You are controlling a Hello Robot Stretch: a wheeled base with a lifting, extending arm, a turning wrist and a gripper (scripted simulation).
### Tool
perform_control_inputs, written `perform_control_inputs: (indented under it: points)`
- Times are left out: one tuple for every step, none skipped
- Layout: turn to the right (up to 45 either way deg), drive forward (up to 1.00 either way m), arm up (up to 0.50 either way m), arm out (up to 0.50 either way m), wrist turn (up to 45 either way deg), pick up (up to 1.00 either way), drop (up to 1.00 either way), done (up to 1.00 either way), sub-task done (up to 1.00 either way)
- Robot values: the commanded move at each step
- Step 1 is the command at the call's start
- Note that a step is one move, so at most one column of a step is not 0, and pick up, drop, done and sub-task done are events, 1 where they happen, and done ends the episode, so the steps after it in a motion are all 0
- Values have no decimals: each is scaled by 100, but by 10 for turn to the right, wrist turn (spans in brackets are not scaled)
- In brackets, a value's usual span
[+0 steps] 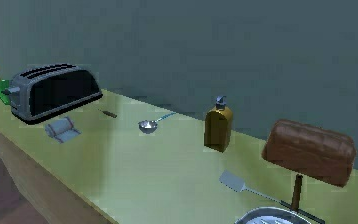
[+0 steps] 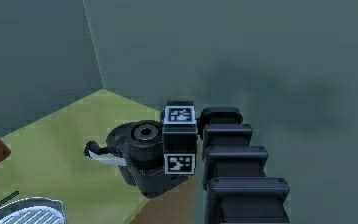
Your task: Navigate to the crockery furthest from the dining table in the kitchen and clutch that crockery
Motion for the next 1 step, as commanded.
perform_control_inputs:
  points:
    - [0,0,0,0,0,0,0,100,0]
